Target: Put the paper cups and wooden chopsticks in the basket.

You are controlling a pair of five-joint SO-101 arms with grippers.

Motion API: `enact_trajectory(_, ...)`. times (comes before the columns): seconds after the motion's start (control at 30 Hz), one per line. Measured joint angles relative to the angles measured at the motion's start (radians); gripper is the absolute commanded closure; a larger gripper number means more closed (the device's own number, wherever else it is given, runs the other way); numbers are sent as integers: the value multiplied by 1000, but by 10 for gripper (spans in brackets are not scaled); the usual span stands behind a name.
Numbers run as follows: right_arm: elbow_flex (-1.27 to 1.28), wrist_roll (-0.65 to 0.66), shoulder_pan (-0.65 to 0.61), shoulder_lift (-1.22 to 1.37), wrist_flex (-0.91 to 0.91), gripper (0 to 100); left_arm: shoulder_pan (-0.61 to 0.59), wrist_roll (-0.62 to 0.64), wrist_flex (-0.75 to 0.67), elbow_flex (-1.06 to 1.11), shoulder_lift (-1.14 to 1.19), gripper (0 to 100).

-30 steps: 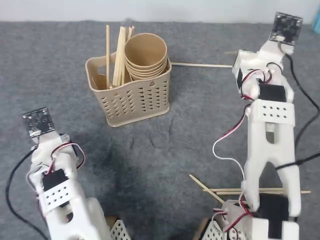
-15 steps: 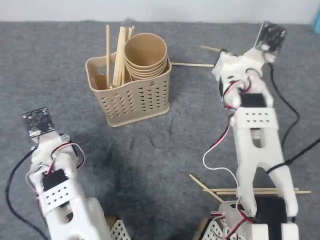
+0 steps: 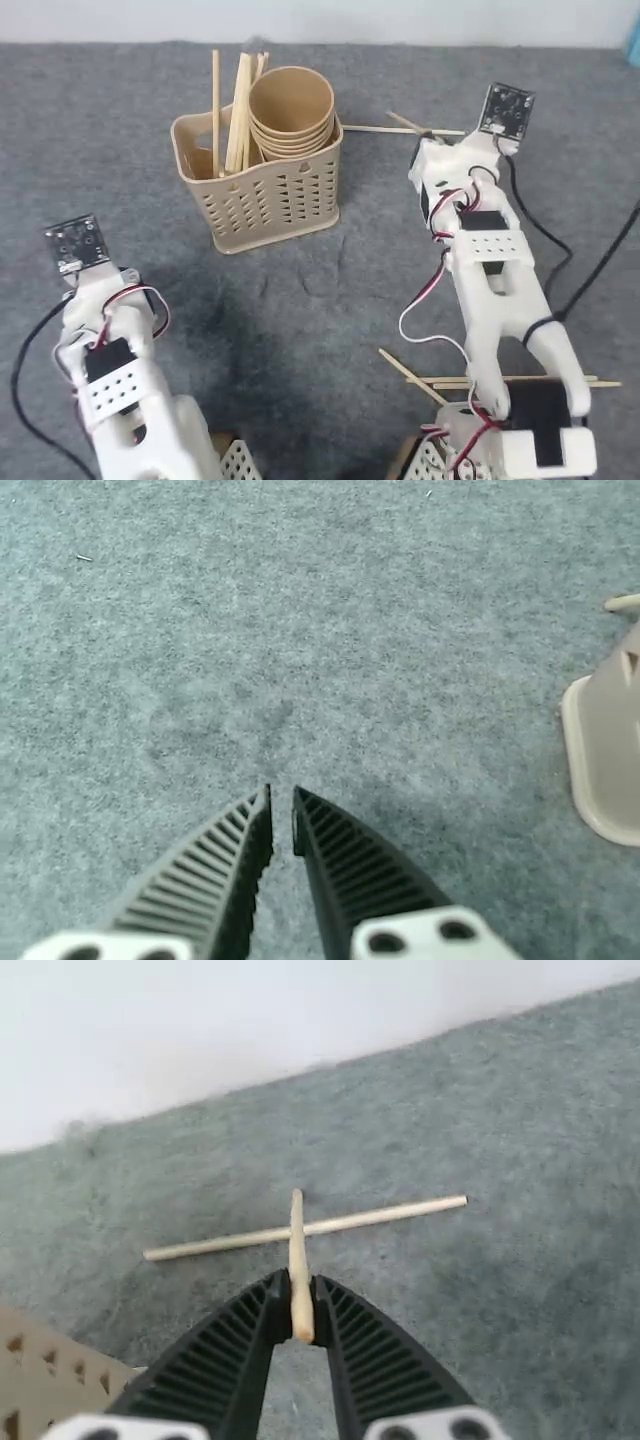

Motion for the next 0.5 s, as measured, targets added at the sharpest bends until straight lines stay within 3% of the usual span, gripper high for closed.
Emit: enact_trajectory(0.5, 0, 52, 0, -187, 404, 991, 2, 0, 0, 0, 0, 966)
